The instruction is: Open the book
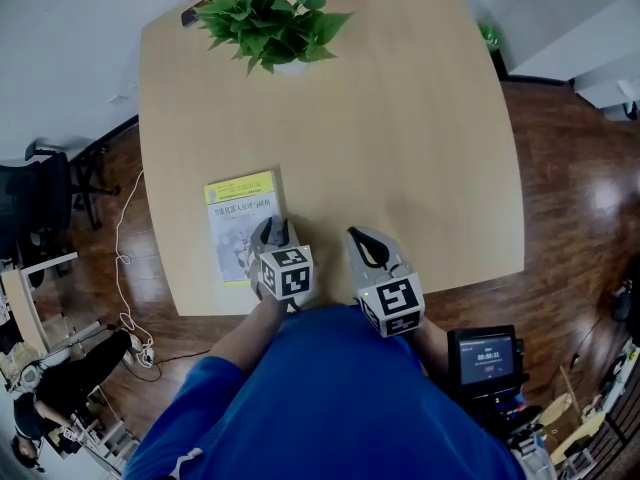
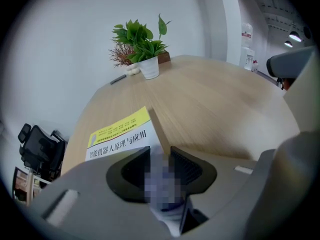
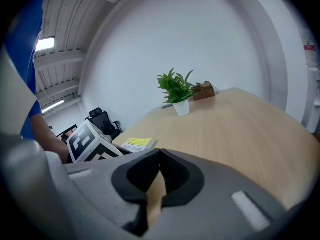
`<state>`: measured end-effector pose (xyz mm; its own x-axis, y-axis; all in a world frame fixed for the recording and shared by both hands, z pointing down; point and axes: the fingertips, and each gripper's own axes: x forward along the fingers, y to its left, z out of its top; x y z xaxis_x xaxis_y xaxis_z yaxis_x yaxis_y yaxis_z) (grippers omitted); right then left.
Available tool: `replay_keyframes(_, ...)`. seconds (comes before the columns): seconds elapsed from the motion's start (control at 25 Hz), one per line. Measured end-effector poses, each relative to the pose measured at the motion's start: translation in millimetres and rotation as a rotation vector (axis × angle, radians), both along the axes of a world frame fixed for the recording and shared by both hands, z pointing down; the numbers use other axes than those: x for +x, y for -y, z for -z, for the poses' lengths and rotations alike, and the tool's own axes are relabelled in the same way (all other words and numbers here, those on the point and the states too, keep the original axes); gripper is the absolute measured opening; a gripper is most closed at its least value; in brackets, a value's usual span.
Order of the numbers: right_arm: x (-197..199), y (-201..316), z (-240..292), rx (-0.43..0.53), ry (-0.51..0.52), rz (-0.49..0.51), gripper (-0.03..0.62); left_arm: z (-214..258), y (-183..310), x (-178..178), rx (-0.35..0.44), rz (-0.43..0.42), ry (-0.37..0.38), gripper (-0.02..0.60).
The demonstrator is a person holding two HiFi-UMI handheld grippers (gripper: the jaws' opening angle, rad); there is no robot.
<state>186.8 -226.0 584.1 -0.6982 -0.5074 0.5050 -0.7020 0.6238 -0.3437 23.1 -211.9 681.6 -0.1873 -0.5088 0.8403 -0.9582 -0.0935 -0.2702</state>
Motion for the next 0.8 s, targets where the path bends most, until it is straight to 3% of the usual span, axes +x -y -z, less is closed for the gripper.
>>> replay_keyframes(0.8,1.2,13.6,-2.0,-0.019,0.029,0.054,0.003,-5.7,2.3,-3.3,-0.032,0.099,0.039,0.11)
